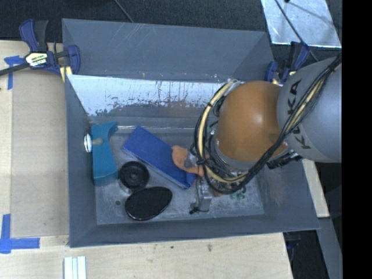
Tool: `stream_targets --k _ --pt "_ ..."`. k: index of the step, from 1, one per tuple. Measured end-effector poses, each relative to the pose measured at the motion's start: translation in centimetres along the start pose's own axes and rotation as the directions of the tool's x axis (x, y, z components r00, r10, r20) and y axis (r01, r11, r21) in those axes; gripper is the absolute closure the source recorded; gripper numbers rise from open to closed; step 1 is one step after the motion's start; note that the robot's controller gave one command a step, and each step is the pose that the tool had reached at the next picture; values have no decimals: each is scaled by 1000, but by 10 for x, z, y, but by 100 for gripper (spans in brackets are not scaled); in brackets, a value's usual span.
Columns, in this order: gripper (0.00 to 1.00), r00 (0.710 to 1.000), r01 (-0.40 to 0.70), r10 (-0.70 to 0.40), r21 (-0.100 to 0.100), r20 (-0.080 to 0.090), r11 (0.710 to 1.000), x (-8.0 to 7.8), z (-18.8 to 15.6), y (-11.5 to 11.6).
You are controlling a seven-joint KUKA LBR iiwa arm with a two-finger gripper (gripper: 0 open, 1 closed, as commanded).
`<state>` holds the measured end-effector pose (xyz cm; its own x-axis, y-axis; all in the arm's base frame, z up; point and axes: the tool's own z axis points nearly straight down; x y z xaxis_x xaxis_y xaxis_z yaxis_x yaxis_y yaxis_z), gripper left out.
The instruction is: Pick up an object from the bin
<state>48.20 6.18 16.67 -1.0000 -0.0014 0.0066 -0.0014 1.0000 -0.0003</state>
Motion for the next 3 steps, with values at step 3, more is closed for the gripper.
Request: stream_targets --k 3 --pt "0 954 300 -300 2 12 954 -29 -17 27"
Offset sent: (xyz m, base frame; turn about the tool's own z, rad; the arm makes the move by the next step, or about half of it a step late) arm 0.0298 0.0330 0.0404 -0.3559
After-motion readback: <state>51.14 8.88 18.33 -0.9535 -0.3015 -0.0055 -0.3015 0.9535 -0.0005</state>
